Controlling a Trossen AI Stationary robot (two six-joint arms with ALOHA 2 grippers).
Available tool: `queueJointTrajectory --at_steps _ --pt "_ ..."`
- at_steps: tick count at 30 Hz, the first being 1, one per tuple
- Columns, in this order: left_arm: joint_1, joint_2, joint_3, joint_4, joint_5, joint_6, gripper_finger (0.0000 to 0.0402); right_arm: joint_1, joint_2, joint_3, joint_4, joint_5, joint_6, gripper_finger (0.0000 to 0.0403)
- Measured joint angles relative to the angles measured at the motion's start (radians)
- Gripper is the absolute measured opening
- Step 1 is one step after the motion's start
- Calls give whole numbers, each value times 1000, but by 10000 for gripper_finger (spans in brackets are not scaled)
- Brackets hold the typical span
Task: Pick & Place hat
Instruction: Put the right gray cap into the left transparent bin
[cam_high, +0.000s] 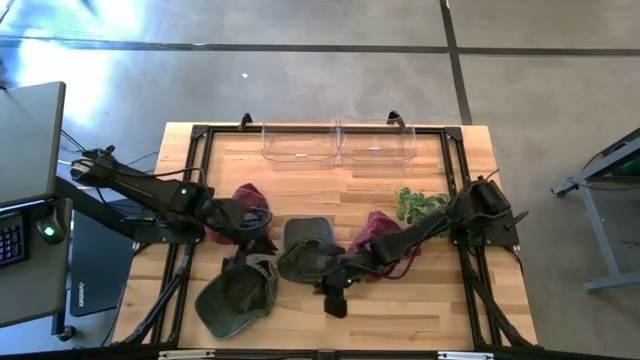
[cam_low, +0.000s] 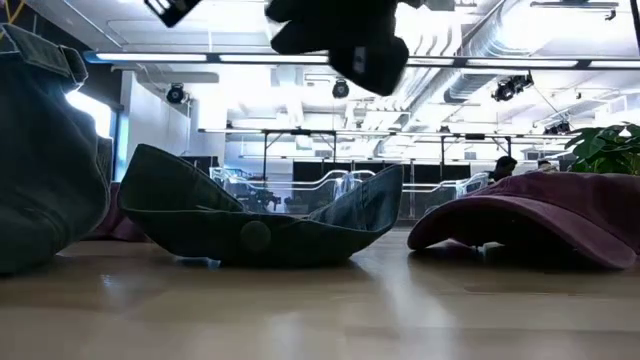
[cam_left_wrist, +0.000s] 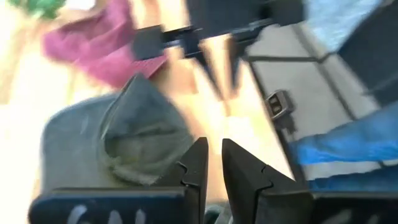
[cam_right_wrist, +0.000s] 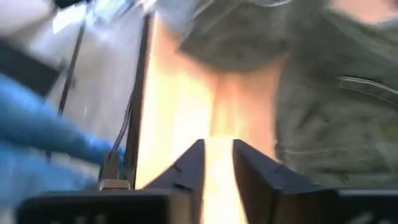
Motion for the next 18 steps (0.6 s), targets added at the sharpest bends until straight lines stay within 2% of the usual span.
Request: queueJointTrajectory --at_steps 3,5,8,12,18 --pt "-34 -7 30 -77 -43 -81 31 2 25 0 1 -1 -121 148" --pt "-53 -11 31 -129 -49 -138 28 0 44 0 1 47 -193 183" --pt "-74 -8 27 -187 -52 -202 28 -4 87 0 28 112 -241 214" --pt "-103 -8 26 -241 -92 -257 27 -13 155 0 94 119 -247 219" --pt "-107 -8 26 -242 -109 -280 27 -16 237 -1 110 178 -278 203"
